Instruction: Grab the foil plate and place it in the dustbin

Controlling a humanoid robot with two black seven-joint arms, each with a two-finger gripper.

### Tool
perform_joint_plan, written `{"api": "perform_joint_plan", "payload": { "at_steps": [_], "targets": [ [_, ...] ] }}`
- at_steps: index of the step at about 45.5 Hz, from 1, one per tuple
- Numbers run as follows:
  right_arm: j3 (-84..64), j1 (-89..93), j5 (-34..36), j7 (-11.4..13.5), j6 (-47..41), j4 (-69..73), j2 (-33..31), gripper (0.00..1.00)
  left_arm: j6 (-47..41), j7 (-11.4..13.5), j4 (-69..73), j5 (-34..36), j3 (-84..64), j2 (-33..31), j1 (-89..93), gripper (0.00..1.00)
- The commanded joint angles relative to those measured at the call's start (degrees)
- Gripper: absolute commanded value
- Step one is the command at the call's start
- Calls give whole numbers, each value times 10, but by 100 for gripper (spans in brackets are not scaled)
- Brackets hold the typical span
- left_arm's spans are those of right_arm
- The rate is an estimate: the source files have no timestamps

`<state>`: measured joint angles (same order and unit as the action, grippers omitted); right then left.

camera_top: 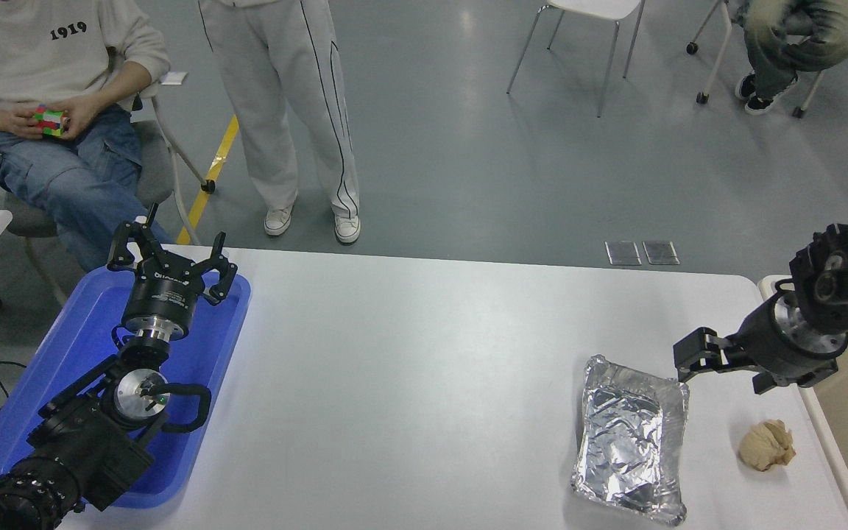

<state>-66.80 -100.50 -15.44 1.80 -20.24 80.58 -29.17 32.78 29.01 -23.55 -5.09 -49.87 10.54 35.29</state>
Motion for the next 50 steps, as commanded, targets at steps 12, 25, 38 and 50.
{"api": "perform_joint_plan", "payload": {
  "at_steps": [12,25,38,50],
  "targets": [
    [19,145,108,0,74,-63,24,92,0,0,0,0,0,0,0,100],
    [46,195,104,0,82,-95,51,91,0,0,0,0,0,0,0,100],
    [74,222,80,0,110,-113,68,95,0,0,0,0,0,0,0,100],
    [74,238,23,1,110,-132,80,96,0,0,0,0,0,0,0,100]
  ]
}}
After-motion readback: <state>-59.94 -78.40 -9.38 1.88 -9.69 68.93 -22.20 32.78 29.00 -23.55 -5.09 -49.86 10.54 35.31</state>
